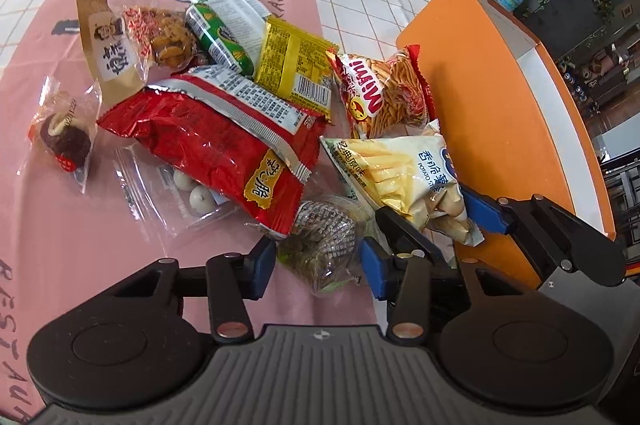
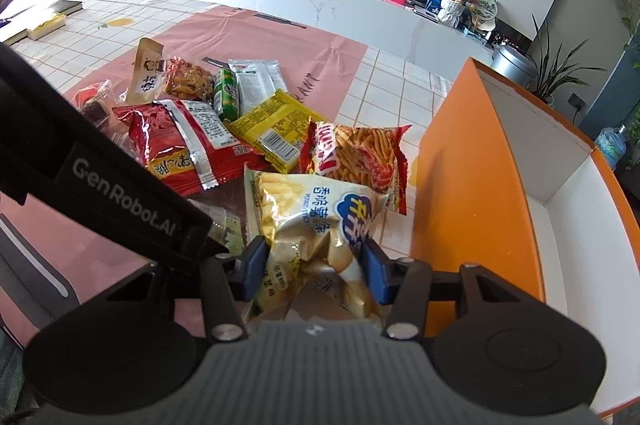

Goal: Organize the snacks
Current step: 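Grasp the clear dark snack packet with the left tool while the right tool grasps the yellow chip bag, then carry both bags over the orange box and open both tools to drop them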

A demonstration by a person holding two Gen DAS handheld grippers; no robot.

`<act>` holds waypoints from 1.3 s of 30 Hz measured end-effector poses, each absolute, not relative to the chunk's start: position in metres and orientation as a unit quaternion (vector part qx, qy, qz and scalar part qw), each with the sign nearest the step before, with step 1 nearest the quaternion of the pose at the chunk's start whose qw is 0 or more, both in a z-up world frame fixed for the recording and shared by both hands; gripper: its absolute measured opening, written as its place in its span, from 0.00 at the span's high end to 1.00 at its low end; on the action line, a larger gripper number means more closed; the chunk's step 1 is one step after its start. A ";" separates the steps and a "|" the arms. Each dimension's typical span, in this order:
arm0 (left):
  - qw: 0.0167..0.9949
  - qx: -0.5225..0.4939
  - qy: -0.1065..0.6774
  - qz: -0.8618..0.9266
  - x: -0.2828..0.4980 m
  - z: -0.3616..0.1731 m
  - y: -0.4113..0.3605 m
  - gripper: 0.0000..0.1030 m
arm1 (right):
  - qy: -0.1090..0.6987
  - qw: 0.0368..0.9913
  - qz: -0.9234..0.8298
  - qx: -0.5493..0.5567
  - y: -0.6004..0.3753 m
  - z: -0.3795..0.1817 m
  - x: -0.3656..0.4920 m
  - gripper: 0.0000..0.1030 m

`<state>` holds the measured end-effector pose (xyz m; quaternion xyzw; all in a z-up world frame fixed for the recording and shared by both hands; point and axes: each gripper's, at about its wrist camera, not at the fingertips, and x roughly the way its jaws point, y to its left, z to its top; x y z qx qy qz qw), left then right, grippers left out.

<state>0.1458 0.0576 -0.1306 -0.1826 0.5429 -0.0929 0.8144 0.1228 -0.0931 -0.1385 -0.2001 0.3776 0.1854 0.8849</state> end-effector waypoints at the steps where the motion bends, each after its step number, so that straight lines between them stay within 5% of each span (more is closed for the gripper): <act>1: 0.816 -0.180 0.542 -0.092 0.144 -0.128 0.058 0.50 | 0.379 0.885 0.185 -0.197 -0.094 -0.137 0.122 0.57; 24: 0.876 -0.153 0.449 -0.080 0.084 -0.036 0.053 0.52 | 0.352 0.914 0.178 -0.093 -0.136 -0.055 0.080 0.58; 39: 0.906 -0.079 0.390 -0.144 0.093 0.026 -0.015 0.52 | 0.351 0.924 0.144 -0.048 -0.222 0.009 0.084 0.58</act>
